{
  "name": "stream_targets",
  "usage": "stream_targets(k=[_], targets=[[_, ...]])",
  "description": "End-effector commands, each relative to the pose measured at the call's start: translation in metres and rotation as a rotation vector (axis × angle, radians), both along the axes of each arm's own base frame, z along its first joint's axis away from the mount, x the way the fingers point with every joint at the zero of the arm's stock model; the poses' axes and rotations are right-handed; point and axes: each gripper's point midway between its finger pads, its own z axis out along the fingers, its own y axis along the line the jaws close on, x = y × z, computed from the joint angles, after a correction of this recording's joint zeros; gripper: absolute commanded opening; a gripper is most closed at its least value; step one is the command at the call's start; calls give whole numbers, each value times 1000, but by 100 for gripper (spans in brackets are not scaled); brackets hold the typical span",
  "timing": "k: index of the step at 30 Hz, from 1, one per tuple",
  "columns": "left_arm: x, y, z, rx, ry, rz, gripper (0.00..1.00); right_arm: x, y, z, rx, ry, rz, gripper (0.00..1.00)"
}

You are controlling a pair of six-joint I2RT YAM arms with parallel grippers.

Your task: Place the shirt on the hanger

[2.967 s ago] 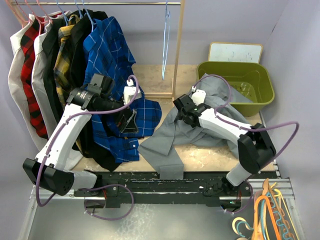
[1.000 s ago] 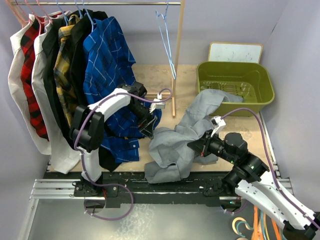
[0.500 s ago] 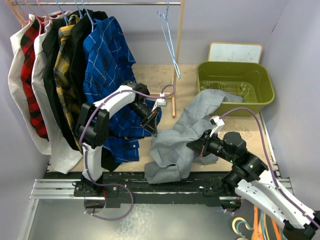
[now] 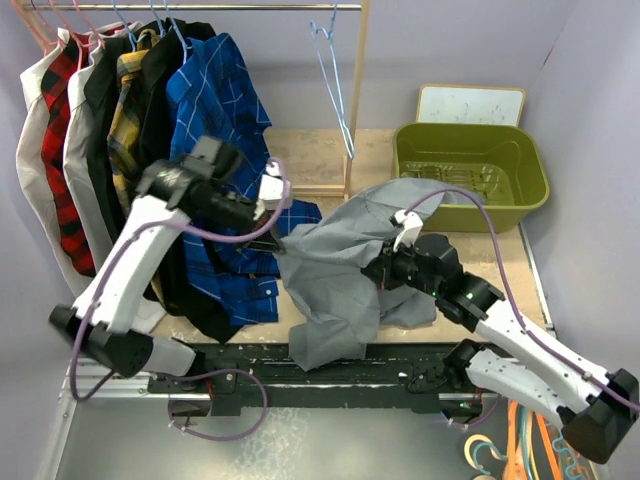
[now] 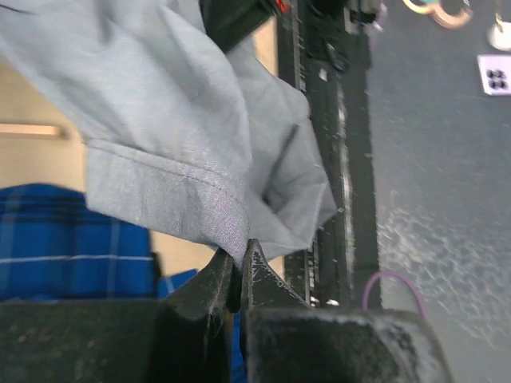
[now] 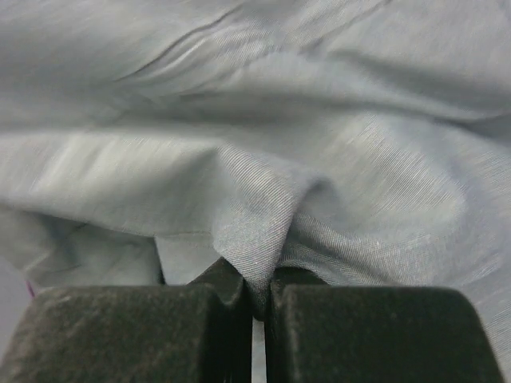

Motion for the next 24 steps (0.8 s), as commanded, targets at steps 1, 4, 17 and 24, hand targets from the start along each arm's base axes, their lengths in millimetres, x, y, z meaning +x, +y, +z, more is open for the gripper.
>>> stream_targets(k=[1, 4, 17, 24], targets=[[15, 28, 40, 18, -106, 184, 0, 38, 21, 73, 54, -261, 29, 0], [21, 46, 65, 16, -181, 282, 0, 54, 48, 103, 89, -326, 105, 0], [-14, 105, 199, -63, -598, 625, 0, 24, 188, 258, 361, -568, 618, 0], [-32, 119, 232, -109, -718, 674, 0, -28, 200, 298, 544, -615, 834, 0]])
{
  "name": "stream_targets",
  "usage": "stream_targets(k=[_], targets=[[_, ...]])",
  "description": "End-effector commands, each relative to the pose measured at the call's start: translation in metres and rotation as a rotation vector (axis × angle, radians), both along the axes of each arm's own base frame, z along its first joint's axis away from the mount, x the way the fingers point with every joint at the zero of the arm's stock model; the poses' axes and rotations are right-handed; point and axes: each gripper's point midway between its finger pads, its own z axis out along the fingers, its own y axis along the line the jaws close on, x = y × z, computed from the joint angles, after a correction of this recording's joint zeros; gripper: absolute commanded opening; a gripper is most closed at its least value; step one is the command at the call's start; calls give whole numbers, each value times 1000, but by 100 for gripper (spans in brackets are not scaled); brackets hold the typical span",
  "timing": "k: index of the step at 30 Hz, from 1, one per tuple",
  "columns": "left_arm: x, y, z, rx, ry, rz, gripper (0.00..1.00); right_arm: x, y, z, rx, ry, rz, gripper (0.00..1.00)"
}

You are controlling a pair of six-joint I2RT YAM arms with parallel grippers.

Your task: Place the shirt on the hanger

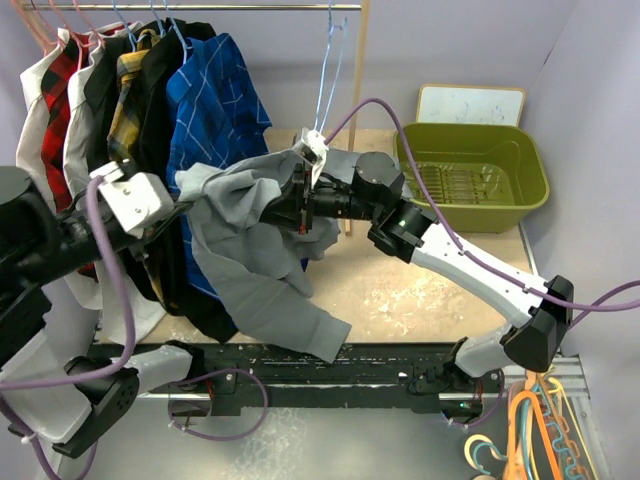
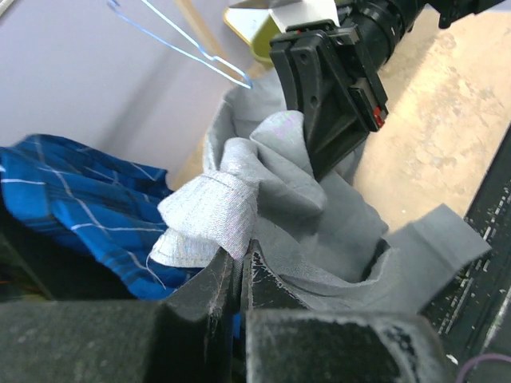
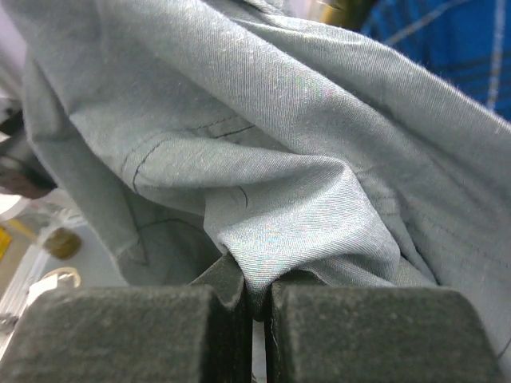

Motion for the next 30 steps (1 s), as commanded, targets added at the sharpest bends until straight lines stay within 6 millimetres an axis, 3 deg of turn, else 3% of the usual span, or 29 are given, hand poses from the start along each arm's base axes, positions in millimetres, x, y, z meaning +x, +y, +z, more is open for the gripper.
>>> stream_targets(k=[1, 6, 12, 19, 26, 28, 30], targets=[[2, 6, 15, -20, -28, 47, 0, -45, -6, 71, 185, -138, 205, 0], [-1, -2, 25, -39, -49, -7, 0, -60, -19, 83, 224, -170, 239, 0], [-10, -7, 36, -55, -84, -51, 0, -68, 3, 102, 225, -189, 333, 0], [-11, -3, 32, -44, -77, -37, 0, -86, 44, 116, 234, -210, 466, 0], [-14, 6, 43, -56, -125, 11, 0, -93, 52, 139, 292, -232, 550, 0], [-14, 7, 44, -60, -130, 25, 0, -98, 50, 137, 296, -228, 590, 0], [-8, 7, 41, -57, -114, 36, 0, -90, 45, 131, 292, -234, 553, 0]])
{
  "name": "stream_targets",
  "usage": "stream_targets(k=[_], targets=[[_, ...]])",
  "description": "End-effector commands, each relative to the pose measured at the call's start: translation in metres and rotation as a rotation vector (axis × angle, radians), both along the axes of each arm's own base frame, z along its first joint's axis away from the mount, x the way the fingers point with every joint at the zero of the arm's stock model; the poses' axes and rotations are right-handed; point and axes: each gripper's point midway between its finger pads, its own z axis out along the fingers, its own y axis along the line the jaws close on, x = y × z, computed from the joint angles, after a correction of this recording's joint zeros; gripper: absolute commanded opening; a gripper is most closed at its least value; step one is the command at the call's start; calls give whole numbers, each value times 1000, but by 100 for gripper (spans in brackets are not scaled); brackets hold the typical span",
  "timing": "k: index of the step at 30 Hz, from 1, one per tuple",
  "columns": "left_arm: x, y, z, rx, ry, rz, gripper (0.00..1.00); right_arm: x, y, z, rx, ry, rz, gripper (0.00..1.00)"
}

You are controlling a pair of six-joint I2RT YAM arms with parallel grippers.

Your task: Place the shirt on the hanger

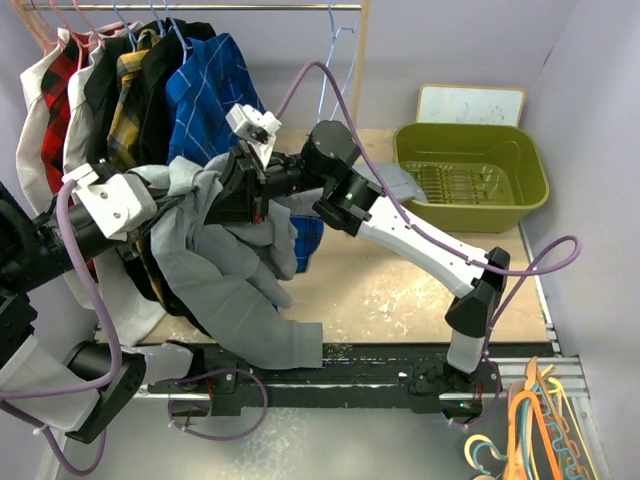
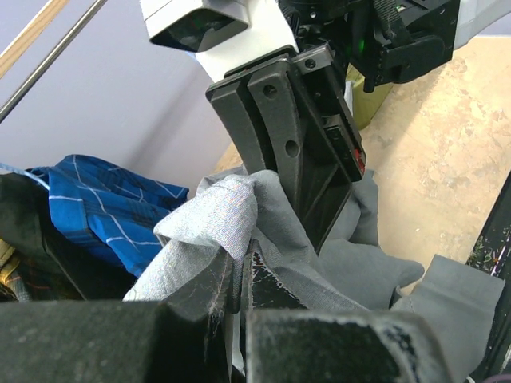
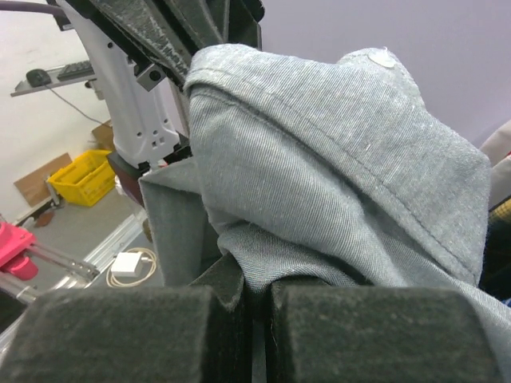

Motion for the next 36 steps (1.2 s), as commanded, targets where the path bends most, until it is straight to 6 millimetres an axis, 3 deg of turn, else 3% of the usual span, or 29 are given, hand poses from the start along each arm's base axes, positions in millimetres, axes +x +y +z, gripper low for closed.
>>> stream_targets(k=[1, 2, 3, 7, 9, 12, 14, 16, 18, 20, 23, 26, 28, 31, 36], targets=[[14, 2, 3, -20, 4, 45, 0, -6, -33, 31, 113, -63, -11, 0], [22, 1, 0, -23, 22, 57, 0, 9, -38, 20, 101, -32, -70, 0], [30, 0, -4, -26, 44, 68, 0, 28, -41, -7, 53, 28, -126, 0], [65, -13, -35, -26, 163, 83, 0, 93, -88, -78, -34, 227, -347, 1], [80, -23, -54, -27, 224, 80, 0, 110, -111, -107, -69, 277, -471, 21], [95, -41, -78, -45, 317, 44, 0, 118, -132, -143, -165, 280, -633, 66], [105, -53, -94, -64, 383, 27, 0, 127, -148, -159, -229, 285, -756, 77], [120, -59, -108, -93, 443, 61, 0, 141, -174, -149, -212, 252, -946, 97], [139, -59, -120, -125, 496, 139, 0, 152, -204, -145, -226, 256, -1143, 100], [158, -54, -129, -175, 540, 252, 0, 141, -223, -131, -213, 217, -1231, 100], [173, -47, -131, -247, 585, 374, 0, 100, -209, -120, -256, 129, -1159, 100], [184, -37, -132, -290, 604, 466, 0, 68, -167, -145, -419, 45, -1101, 100], [183, -39, -138, -288, 622, 455, 0, 61, -143, -169, -471, -15, -1123, 100], [183, -41, -146, -279, 646, 449, 0, 77, -124, -177, -478, -22, -1218, 98], [179, -41, -144, -284, 645, 436, 0, 117, -116, -160, -435, -33, -1454, 98]])
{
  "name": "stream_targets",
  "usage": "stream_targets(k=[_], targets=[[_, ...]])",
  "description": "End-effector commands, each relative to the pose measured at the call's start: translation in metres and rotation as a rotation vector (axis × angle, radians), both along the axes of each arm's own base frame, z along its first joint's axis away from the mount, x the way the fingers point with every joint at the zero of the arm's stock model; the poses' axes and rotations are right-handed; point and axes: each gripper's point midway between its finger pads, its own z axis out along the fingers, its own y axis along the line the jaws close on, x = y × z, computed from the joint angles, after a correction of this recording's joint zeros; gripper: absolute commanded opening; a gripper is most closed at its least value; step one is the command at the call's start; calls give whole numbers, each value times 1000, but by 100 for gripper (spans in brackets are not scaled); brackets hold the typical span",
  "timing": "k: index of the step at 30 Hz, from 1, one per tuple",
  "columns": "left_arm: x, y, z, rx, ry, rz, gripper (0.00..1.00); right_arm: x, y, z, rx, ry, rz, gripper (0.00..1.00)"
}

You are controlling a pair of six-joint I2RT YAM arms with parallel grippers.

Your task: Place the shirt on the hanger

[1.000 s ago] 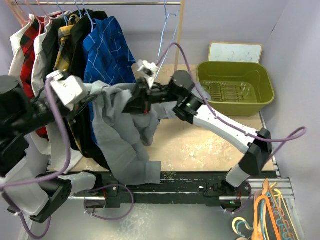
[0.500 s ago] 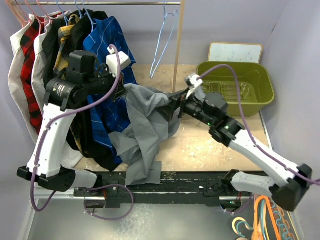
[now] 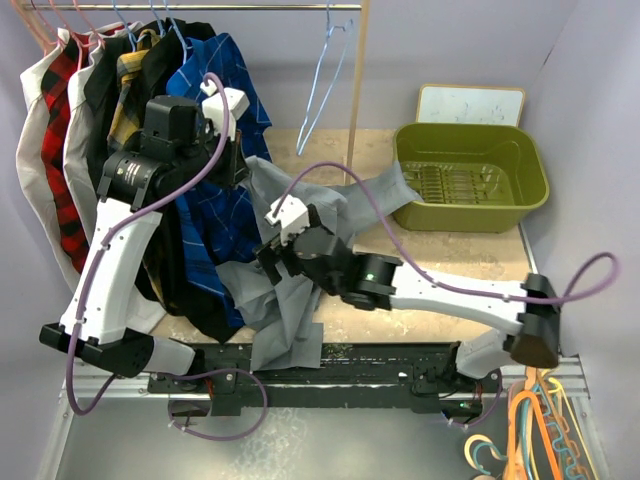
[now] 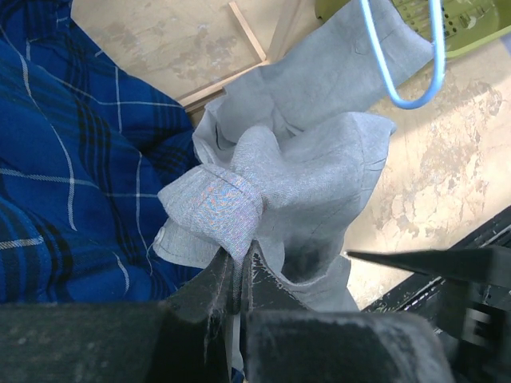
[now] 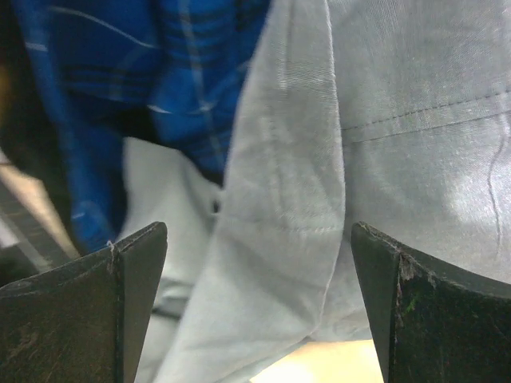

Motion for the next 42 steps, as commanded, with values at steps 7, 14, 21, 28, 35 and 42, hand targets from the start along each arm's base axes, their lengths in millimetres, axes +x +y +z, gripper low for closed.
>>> stream_targets(k=[7, 14, 21, 28, 35, 42], targets=[[-1, -2, 20, -69, -57, 11, 0, 49, 18, 63, 96, -170, -211, 97], [-7, -3, 21, -82, -53, 3, 0, 50, 41, 65, 158, -164, -164, 76], [-10, -6, 30, -96, -71, -25, 0, 70, 46, 36, 130, -175, -228, 43], [-19, -14, 31, -103, -75, -101, 0, 65, 26, 40, 119, -153, -236, 0], [-36, -35, 30, -58, -143, -369, 100, 13, -71, -34, 163, 83, -290, 0], [-69, -61, -12, -66, -78, -746, 99, -42, -144, -97, 369, 410, -418, 0]])
